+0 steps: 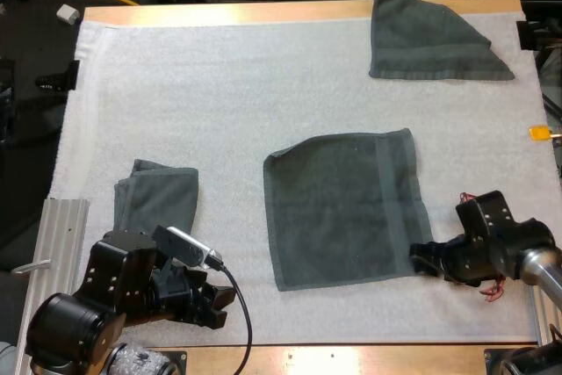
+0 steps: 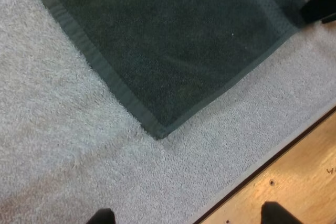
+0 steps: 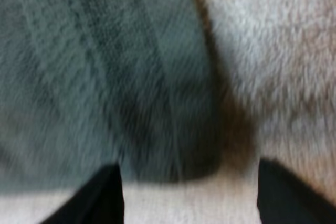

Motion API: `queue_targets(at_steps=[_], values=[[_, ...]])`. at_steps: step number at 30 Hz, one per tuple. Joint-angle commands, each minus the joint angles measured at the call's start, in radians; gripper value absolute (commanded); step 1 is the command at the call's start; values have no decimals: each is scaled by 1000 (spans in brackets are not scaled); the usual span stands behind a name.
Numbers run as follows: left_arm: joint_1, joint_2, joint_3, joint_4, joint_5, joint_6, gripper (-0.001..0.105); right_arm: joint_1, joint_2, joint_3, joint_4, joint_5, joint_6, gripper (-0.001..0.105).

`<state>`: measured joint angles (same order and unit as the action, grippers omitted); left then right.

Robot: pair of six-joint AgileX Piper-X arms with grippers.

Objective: Pick towel from pile, fold and stack

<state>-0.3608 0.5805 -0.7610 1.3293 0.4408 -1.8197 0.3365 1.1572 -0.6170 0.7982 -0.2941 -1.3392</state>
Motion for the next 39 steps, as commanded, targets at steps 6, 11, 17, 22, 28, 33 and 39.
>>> queue_targets(at_steps=[6,11,17,22,28,33,39], values=[[-1,-3,-2,-11,8,-4,55,2,99,6,-36,-27,28,50],[-2,-3,-3,-13,10,-5,55,0,114,6,-37,-20,30,41],[-2,-2,-4,-17,11,-3,55,1,111,6,-31,-12,27,25],[-2,-3,-4,-16,8,-6,56,-1,98,-4,-29,-3,24,21],[-2,0,11,-65,10,2,56,1,81,-3,-32,14,25,0],[-12,24,74,-161,83,5,56,5,52,-1,-10,68,16,0],[-101,134,119,-241,68,7,56,8,51,-1,7,83,13,0]])
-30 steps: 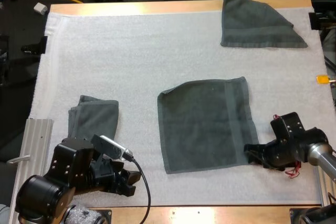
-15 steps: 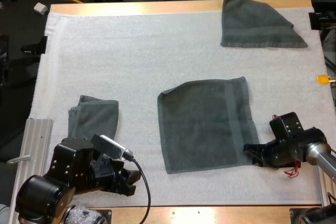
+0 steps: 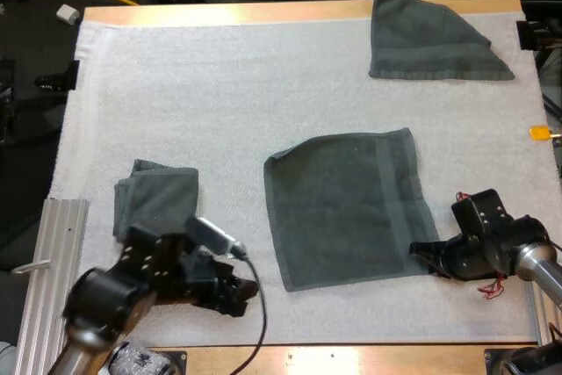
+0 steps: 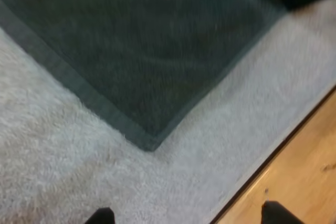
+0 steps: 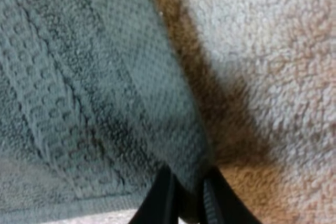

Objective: Pick towel from pile, fold and stack

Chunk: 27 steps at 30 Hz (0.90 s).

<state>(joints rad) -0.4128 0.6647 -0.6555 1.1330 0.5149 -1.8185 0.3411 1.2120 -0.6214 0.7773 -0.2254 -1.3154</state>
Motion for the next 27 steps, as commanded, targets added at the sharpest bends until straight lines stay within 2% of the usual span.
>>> queue_targets(at_steps=[1,4,6,12,15,19,27], values=[[-71,71,14,-53,-22,8,56,3,-4,3,29,14,-11,0],[-135,141,15,-78,-79,20,56,2,-3,2,24,6,-8,0],[-141,148,12,-85,-69,22,56,-1,-4,0,16,3,-8,0],[-302,313,11,-183,-227,22,56,-2,0,-1,17,10,-9,1],[-354,389,10,-237,-280,16,56,0,1,0,16,10,-8,1],[-386,486,13,-305,-299,4,56,-3,-2,0,19,11,-9,1],[-394,650,12,-392,-290,-4,56,-1,-2,2,23,13,-10,1]])
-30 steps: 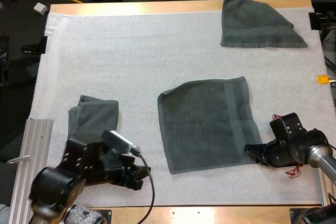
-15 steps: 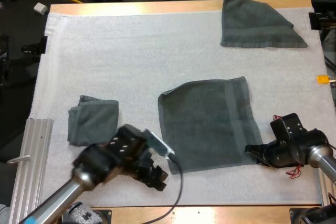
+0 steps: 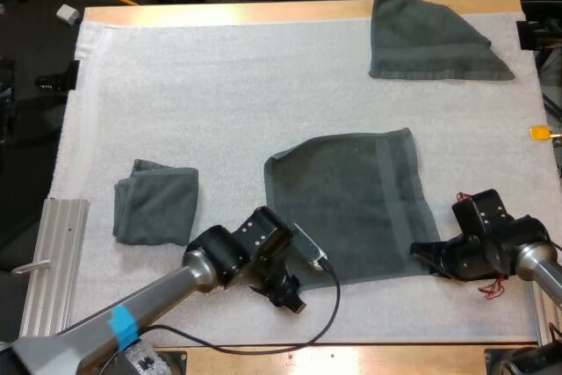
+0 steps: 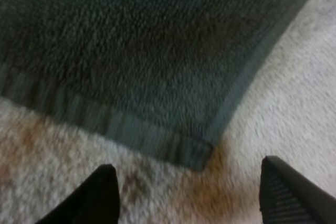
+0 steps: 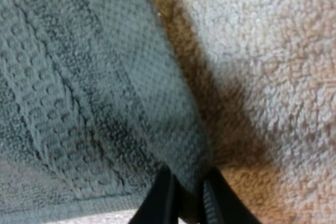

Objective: Pick towel from pile, fold and stack

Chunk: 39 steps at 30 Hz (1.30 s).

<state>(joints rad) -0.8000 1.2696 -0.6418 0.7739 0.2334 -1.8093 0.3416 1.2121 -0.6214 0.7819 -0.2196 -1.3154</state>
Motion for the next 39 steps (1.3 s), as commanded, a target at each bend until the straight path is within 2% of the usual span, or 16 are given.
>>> queue_targets(at_steps=[1,12,15,16,22,27,31,39], values=[[-6,60,-1,-38,-5,-13,56,-2,0,1,19,7,-11,1],[-8,154,-2,-97,1,-5,56,1,-5,-2,16,0,-10,0],[-9,169,-1,-100,2,-6,53,1,-6,-1,17,-1,-9,0],[-9,174,-1,-99,3,-6,51,1,-6,-1,18,-2,-9,0],[-8,187,-11,-79,1,-17,22,-1,-7,-2,17,-2,-8,0],[-7,190,-29,-55,-2,-27,8,0,-7,0,16,-4,-9,0],[-7,189,-34,-56,-5,-28,1,-2,-4,2,16,-6,-13,1],[-8,104,-74,8,-12,-24,0,0,-70,3,49,-28,-41,0]])
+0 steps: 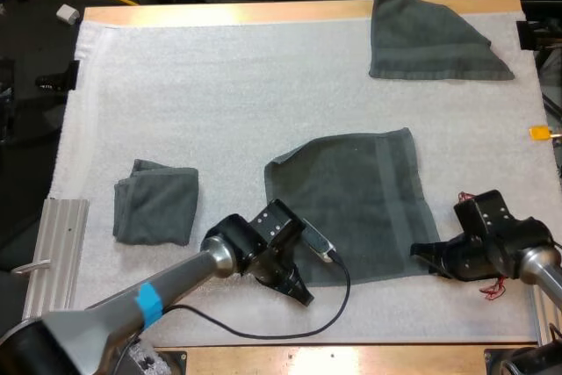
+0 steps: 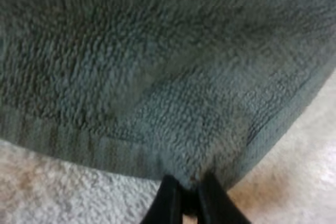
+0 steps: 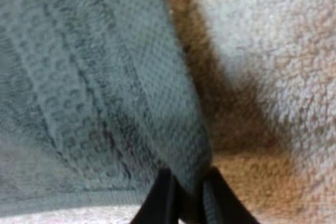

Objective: Pick towel from pile, fold and stack

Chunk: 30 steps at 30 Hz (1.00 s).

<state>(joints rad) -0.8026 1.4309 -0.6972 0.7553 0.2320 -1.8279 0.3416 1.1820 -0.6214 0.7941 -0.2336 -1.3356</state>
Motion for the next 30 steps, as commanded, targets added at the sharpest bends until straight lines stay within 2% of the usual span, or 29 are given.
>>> queue_targets(at_steps=[1,12,14,19,25,27,30], values=[[-5,-83,-20,41,-13,-3,0,0,-60,3,46,-15,-24,0],[-4,-383,-36,219,6,20,0,-1,-376,-31,246,-30,-3,1],[-4,-369,-24,208,3,8,0,-2,-366,-19,216,-37,-17,0],[-9,-430,-26,251,14,18,0,-1,-460,-23,259,-66,36,0],[26,-401,-24,149,-1,23,0,-9,-433,-22,127,-60,175,0],[71,-378,-24,101,7,20,0,-11,-399,-24,59,-48,222,0],[162,-328,-23,41,59,24,0,-11,-329,-26,-40,-25,286,0]])
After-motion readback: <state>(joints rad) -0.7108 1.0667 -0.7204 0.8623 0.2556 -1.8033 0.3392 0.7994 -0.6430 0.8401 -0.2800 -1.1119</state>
